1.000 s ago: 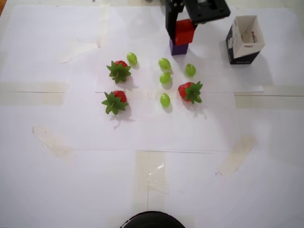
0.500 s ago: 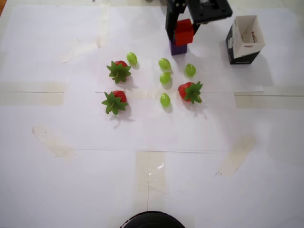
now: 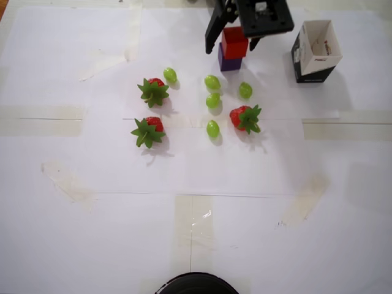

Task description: Put the red cube on top of the purple cube

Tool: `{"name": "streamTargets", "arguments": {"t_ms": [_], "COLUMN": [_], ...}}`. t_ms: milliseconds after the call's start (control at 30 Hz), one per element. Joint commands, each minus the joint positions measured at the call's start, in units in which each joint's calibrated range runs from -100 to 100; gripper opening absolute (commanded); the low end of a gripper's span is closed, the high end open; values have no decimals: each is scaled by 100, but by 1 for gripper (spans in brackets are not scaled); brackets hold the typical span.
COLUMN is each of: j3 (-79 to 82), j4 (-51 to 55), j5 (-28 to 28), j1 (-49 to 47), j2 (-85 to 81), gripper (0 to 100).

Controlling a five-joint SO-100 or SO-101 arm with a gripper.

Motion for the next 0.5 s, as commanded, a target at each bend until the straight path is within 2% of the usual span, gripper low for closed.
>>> {"name": "streamTargets", "arguments": {"t_ms": [0, 467], "j3": [-204, -559], "j4": [19, 134], "j5": [-161, -117], "j1": [-52, 198], "j2": [-71, -363], "gripper": [33, 33]}}
